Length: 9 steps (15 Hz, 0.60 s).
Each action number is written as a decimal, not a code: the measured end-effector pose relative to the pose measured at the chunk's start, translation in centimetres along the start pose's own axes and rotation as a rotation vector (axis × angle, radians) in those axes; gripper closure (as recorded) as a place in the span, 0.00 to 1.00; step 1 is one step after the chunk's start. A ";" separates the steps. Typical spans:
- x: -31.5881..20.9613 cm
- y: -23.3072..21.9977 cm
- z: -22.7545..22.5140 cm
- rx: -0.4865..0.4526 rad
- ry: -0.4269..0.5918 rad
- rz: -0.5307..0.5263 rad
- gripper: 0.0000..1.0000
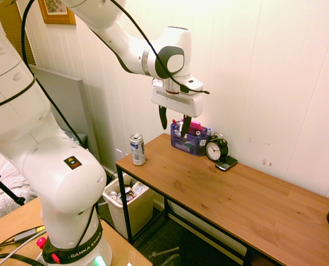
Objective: Throw the can in the trash bin
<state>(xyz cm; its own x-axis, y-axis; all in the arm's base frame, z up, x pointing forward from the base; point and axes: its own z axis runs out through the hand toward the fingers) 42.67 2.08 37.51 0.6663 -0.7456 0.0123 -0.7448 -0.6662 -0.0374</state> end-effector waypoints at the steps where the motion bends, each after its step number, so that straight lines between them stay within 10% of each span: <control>1: 0.0 0.0 0.1 -0.001 -0.001 -0.001 0.00; 9: -6.7 -3.5 3.6 -0.008 -0.128 -0.124 0.00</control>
<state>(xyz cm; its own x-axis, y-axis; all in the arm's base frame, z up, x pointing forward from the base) 40.98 9.43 33.96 0.7519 -0.6498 -0.1113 -0.6565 -0.7535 -0.0360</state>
